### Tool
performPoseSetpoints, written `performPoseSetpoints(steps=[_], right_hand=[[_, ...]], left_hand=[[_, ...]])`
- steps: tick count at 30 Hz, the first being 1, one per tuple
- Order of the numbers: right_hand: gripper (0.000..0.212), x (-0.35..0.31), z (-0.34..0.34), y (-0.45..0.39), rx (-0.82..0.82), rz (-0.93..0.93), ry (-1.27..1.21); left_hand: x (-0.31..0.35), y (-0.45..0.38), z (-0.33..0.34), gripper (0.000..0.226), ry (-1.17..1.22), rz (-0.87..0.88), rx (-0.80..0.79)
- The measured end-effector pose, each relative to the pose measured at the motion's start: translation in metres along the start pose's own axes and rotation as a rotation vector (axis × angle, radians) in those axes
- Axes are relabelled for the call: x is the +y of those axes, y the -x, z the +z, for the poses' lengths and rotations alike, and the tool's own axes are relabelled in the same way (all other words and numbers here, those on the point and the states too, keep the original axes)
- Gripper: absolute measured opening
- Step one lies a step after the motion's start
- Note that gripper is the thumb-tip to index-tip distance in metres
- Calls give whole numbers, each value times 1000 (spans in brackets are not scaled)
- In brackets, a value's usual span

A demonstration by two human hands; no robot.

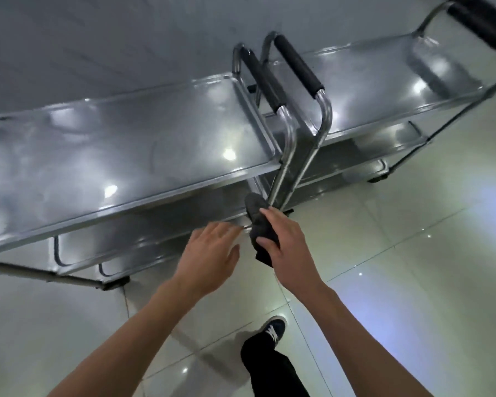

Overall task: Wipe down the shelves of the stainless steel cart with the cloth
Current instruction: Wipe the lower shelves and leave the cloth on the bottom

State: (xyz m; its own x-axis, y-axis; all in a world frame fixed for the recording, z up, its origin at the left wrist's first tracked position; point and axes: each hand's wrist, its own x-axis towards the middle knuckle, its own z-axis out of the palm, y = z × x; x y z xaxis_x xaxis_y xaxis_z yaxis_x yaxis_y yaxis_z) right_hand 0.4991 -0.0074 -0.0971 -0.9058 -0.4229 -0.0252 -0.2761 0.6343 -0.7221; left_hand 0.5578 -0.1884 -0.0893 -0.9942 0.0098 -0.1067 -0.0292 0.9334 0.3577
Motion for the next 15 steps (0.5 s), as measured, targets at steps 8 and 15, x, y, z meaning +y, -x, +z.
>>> performPoseSetpoints(steps=[8, 15], right_hand=[[55, 23, -100, -68, 66, -70, -12], [55, 26, -127, -137, 80, -63, -50]], left_hand=[[74, -92, -38, 46, 43, -14, 111], [85, -158, -54, 39, 150, -29, 127]])
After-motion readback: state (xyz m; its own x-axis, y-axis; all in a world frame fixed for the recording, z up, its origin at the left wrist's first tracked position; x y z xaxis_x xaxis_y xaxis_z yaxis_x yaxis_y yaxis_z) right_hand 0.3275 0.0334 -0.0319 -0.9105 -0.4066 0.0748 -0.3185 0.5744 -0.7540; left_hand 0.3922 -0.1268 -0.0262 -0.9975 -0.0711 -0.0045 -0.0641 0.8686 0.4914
